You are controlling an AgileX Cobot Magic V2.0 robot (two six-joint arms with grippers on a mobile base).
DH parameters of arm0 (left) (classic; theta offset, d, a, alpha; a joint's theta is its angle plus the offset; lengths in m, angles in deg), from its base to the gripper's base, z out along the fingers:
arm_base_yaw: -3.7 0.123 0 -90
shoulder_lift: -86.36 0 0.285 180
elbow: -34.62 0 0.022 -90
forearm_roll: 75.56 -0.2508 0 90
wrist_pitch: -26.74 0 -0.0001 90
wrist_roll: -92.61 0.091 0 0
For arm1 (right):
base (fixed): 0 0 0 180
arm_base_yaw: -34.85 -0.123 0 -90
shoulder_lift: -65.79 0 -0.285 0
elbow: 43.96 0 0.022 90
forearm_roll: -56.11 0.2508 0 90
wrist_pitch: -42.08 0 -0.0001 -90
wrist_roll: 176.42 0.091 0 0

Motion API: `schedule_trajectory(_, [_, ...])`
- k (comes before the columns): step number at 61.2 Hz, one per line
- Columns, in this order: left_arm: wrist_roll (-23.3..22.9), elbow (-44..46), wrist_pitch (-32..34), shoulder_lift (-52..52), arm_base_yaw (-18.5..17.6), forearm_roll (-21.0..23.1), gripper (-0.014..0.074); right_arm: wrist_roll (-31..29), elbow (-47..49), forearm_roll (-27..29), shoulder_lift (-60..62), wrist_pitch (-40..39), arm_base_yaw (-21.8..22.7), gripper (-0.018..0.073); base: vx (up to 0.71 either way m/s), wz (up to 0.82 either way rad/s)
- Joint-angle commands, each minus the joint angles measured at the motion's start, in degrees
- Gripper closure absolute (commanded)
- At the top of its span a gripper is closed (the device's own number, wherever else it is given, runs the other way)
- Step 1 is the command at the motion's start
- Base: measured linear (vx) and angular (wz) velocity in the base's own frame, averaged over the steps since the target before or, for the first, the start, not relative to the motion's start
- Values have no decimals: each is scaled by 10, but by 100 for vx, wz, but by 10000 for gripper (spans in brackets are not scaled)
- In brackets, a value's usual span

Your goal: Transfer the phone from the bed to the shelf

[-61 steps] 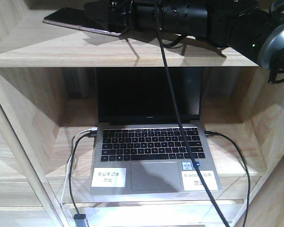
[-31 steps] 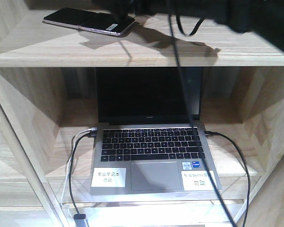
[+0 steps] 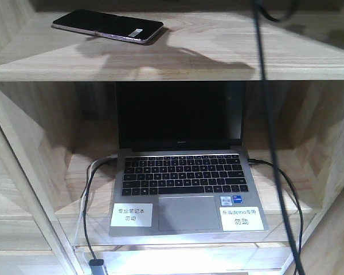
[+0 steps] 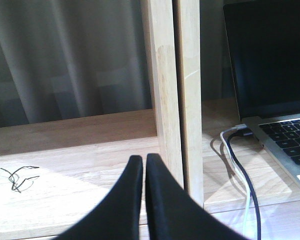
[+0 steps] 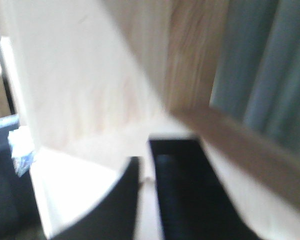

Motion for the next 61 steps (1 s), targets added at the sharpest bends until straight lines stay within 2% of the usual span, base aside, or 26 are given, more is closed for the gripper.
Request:
schedule_trajectory(1, [-3, 13, 41, -2, 1, 5, 595, 3, -38, 11, 63, -42, 3, 570, 0, 0])
schedule_trajectory(16, [-3, 13, 41, -2, 1, 5, 595, 2, -227, 11, 199, -143, 3, 568, 0, 0])
schedule_trajectory(27, [-3, 13, 41, -2, 1, 5, 595, 2, -348, 11, 307, -187, 3, 568, 0, 0])
schedule_trajectory(44, [-3, 13, 41, -2, 1, 5, 595, 4, -501, 13, 480, -200, 3, 566, 0, 0])
schedule_trajectory(61, [-3, 13, 41, -2, 1, 5, 595, 13, -610, 14, 652, -200, 3, 566, 0, 0])
